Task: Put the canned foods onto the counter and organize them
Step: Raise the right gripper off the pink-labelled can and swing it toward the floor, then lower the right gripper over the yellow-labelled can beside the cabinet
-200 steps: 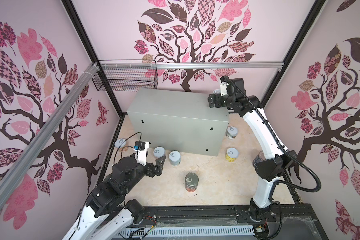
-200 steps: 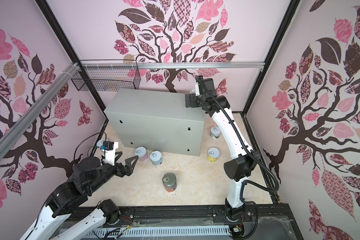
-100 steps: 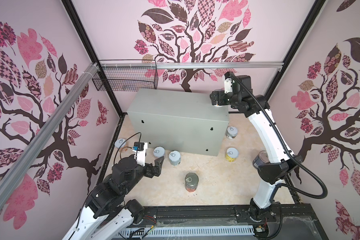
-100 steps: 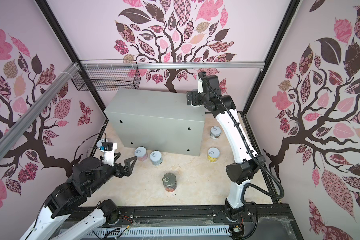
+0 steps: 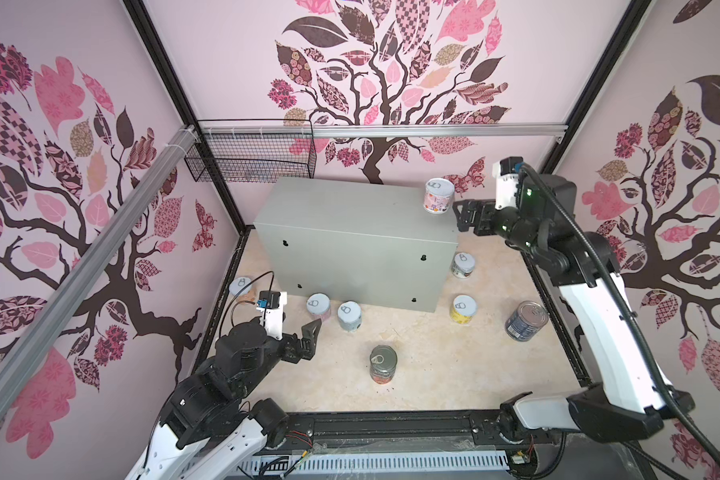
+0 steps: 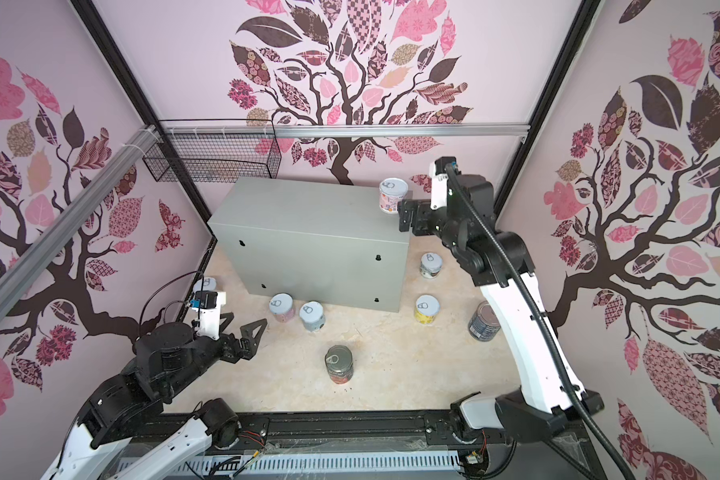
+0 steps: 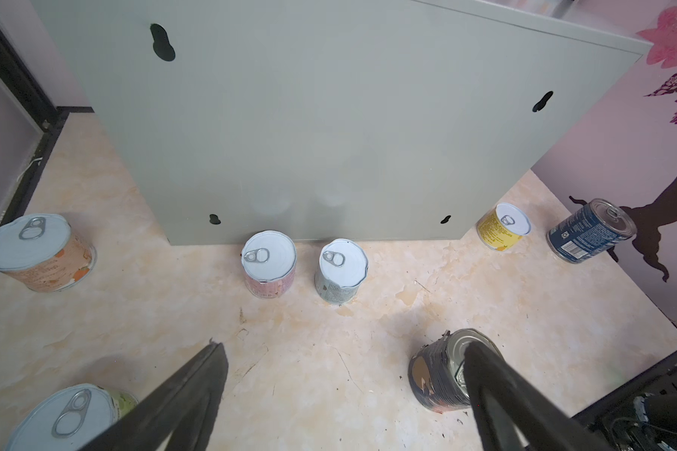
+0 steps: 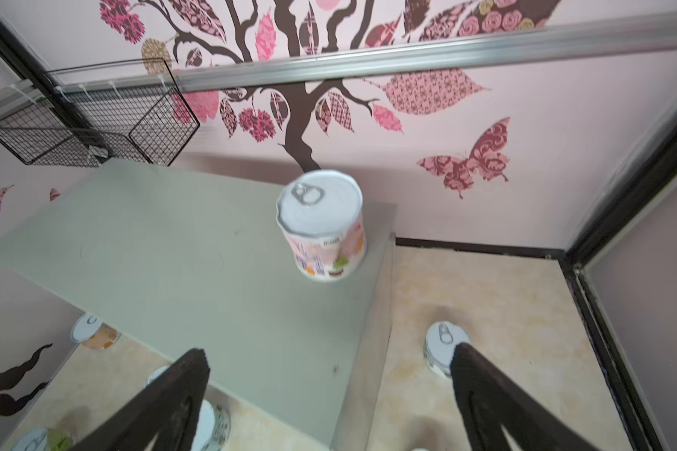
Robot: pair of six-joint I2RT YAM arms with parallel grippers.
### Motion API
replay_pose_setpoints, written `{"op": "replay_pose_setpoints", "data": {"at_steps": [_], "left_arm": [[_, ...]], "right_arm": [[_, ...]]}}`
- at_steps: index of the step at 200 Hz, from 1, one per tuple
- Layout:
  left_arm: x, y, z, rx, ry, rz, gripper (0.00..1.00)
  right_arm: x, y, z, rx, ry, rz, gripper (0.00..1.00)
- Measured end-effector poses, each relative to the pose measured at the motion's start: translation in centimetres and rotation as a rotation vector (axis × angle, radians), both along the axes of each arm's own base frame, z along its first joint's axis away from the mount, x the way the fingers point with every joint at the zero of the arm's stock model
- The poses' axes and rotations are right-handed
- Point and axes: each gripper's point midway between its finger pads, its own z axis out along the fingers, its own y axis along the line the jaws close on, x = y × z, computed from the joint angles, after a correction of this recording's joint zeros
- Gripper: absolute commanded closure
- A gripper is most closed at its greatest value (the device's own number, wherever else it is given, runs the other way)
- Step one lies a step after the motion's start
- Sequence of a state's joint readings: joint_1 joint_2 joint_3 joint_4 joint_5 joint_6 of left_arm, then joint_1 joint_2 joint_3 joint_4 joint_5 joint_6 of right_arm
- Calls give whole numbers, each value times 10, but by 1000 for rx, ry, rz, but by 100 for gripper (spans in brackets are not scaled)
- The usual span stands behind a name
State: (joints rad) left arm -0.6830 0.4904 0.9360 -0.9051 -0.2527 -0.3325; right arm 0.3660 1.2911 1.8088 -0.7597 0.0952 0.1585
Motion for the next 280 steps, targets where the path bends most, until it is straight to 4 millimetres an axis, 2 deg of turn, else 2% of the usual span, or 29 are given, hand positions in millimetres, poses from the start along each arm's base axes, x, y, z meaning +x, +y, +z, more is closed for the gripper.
{"op": "replay_pose_setpoints", "data": {"at_steps": [30, 54, 75, 104, 131, 153, 176, 239, 280], "left_arm": [[-1, 0, -6, -21, 30, 11, 2], [-1, -2, -21, -25, 69, 19, 2], [0, -1, -25, -32, 89, 36, 2], [2, -2, -35, -62, 119, 70, 2], [8, -6, -57, -97, 165, 108, 2], [15, -12, -86, -96, 231, 137, 2], [21, -19, -110, -87, 294, 155, 2], [33, -29, -133, -135, 304, 181, 2], [32, -32, -152, -126, 315, 180, 2]], "right_arm": [[-38, -24, -38, 30, 30, -72, 0], [-62, -42, -70, 57, 56, -133, 0], [-76, -52, -96, 86, 78, -178, 0], [-87, -59, -143, 136, 139, -222, 0], [-87, -58, -198, 173, 232, -260, 0], [-87, -58, -244, 187, 312, -299, 0], [-86, -59, -276, 201, 361, -335, 0], [-67, -53, -329, 208, 423, -376, 0], [-49, -48, -345, 200, 430, -393, 0]]}}
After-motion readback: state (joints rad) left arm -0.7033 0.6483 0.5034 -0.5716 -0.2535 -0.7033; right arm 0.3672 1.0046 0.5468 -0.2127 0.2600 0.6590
